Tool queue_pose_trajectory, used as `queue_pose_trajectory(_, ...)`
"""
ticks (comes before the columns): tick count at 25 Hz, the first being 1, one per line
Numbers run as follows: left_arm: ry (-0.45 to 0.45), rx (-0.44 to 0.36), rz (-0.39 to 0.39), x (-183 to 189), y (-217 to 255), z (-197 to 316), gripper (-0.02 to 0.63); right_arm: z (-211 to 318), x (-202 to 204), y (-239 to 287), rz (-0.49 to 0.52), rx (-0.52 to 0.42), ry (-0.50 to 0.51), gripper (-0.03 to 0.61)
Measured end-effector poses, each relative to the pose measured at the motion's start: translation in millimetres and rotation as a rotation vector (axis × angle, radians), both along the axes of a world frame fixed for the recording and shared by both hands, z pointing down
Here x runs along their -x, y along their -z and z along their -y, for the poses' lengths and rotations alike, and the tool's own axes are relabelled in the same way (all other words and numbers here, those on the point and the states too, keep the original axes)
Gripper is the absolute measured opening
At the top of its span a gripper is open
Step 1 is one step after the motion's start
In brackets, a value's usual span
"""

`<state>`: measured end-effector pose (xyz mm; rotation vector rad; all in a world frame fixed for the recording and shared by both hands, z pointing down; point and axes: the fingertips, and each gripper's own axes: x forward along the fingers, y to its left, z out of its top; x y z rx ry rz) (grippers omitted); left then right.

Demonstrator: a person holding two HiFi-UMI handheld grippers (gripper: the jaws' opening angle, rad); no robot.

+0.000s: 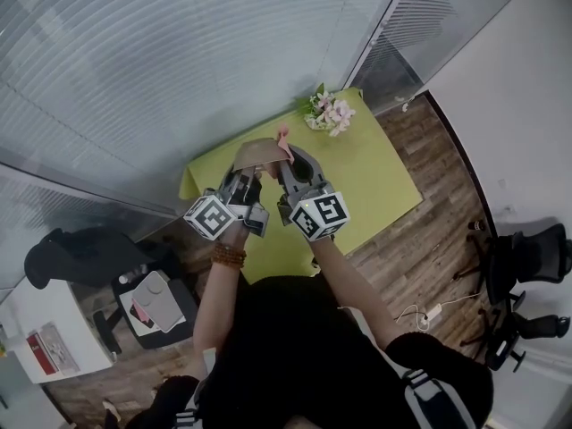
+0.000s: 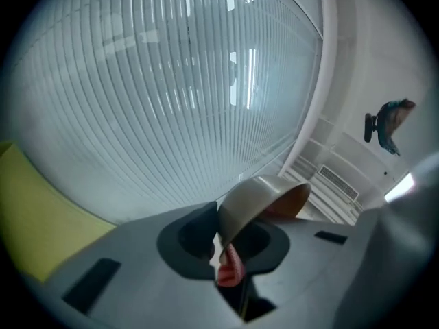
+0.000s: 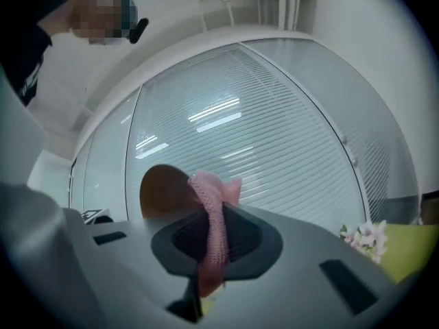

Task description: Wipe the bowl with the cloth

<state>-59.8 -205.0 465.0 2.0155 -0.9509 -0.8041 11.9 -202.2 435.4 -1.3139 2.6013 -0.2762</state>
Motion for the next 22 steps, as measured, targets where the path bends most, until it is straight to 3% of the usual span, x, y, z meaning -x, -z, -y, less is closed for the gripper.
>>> queue_pose_trajectory(1,-0.025,-0.036,0.070,-6.6,2.5,-1.0,0.045,0.7,-4.4,-2.0,0.005,0.004,0.002,0.020)
queue_pose_trajectory(2,-0.051,-0.077,0.186,-14.5,3.5,-3.0,0.054,1.8,-9.8,-4.4,-0.017,0.003,-0.007,0.020)
queue_pose_trajectory(4,-0.060,-0.139,0.487,-24.0,0.9,-6.9,0.067,4.7,-19.6,-6.3,-0.118,-0.016,-0.043,0.017)
queue_pose_trajectory(7,-0.013,-0.168,0.848,-24.2,-7.6,-6.4,0.123,5.4,-21.3,2.4,-0.403,-0.131,-0.085,0.017)
queue_pose_trajectory(9,0.002,-0.152,0.966,-26.5,-13.4,-5.6,0.081,1.3,-14.1,7.5,-0.608,-0.224,-0.102,0.017)
queue_pose_trajectory(10,0.010,-0.126,0.955,-26.1,-15.0,-5.1,0.083,-0.9,-10.7,10.0,-0.684,-0.255,-0.112,0.018)
queue_pose_trajectory(11,0.013,-0.089,0.881,-24.7,-14.9,-4.5,0.077,-2.5,-8.3,12.9,-0.726,-0.273,-0.123,0.020)
queue_pose_trajectory(13,0.011,-0.019,0.634,-18.8,-8.9,-3.2,0.030,-4.7,-5.7,19.3,-0.711,-0.284,-0.130,0.020)
queue_pose_trajectory(14,0.014,-0.004,0.545,-15.4,-5.0,-2.3,0.021,-5.4,-4.6,22.4,-0.672,-0.284,-0.126,0.018)
queue_pose_trajectory(16,0.023,-0.007,0.459,-10.6,0.9,-0.7,0.017,-6.6,-4.3,25.2,-0.566,-0.257,-0.127,0.017)
queue_pose_trajectory(22,-0.002,-0.010,0.149,-3.2,9.2,-4.7,0.015,-6.8,-1.5,14.5,-0.195,-0.062,-0.056,0.015)
